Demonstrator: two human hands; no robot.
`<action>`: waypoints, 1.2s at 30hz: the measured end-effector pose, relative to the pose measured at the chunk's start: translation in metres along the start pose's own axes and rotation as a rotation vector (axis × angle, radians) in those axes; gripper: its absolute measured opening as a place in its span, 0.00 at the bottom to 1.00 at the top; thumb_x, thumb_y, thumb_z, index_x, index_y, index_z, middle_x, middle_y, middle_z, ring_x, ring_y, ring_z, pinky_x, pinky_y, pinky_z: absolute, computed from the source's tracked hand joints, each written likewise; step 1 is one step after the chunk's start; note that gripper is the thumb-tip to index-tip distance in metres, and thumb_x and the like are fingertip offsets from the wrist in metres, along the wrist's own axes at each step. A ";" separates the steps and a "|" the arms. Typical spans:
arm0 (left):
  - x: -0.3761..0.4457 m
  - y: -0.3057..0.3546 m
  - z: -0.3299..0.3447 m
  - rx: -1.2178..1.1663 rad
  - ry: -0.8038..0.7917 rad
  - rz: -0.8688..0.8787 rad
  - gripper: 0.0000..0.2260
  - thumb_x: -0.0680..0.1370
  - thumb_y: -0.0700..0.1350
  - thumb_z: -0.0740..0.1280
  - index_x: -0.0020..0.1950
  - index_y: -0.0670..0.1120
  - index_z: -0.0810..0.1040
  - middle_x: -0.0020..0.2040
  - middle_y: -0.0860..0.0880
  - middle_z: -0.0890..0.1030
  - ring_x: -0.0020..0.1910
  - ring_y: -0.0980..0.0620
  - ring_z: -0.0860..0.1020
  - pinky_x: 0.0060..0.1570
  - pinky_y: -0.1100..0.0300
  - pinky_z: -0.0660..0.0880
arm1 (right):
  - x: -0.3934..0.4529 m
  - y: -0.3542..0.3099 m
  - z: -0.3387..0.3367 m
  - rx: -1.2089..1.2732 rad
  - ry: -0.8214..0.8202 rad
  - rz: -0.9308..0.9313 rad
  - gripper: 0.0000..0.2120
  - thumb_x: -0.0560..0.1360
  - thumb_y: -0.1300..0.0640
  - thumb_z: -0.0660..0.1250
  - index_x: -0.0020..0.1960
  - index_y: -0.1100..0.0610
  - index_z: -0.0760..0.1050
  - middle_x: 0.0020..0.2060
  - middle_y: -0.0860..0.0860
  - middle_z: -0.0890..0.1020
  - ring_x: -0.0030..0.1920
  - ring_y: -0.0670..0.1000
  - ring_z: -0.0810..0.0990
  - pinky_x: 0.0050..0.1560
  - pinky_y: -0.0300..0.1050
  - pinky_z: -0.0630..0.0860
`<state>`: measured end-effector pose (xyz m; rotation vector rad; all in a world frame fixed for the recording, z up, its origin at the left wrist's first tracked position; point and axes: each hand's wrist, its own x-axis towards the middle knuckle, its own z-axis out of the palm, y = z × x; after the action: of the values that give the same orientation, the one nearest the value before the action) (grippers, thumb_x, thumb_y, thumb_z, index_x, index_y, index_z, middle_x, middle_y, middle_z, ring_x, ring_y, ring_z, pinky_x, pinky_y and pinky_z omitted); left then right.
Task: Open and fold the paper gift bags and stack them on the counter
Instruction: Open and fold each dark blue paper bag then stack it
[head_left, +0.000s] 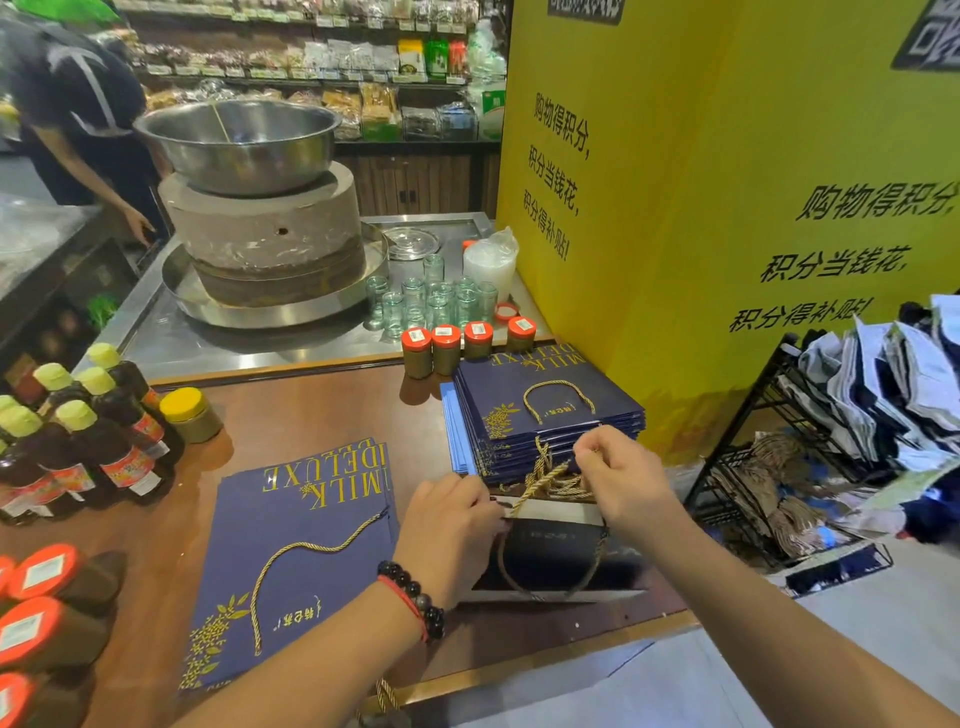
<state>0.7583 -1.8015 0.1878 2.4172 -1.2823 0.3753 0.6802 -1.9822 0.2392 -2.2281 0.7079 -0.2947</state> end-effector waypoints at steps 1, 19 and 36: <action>0.001 0.000 0.000 -0.020 0.007 -0.009 0.14 0.57 0.46 0.84 0.31 0.53 0.80 0.33 0.55 0.73 0.32 0.53 0.72 0.32 0.60 0.61 | -0.005 0.003 0.000 0.061 0.056 -0.035 0.08 0.79 0.59 0.60 0.44 0.51 0.74 0.30 0.52 0.76 0.32 0.46 0.70 0.37 0.50 0.70; 0.008 -0.010 0.003 -0.115 0.011 -0.039 0.09 0.64 0.41 0.80 0.34 0.48 0.81 0.34 0.53 0.75 0.33 0.50 0.73 0.33 0.59 0.65 | -0.065 0.008 0.100 0.254 -0.402 0.053 0.07 0.79 0.57 0.63 0.44 0.53 0.78 0.35 0.47 0.80 0.35 0.40 0.74 0.41 0.42 0.73; 0.011 -0.021 0.000 -0.085 -0.065 -0.084 0.18 0.68 0.46 0.75 0.56 0.47 0.79 0.46 0.51 0.79 0.44 0.46 0.76 0.40 0.55 0.70 | -0.076 0.029 0.067 -0.620 -0.385 -0.607 0.15 0.75 0.46 0.59 0.48 0.53 0.80 0.47 0.49 0.79 0.49 0.53 0.77 0.44 0.51 0.76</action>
<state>0.7820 -1.7985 0.1877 2.4199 -1.1943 0.2162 0.6339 -1.9142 0.1729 -2.9428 -0.1331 0.0894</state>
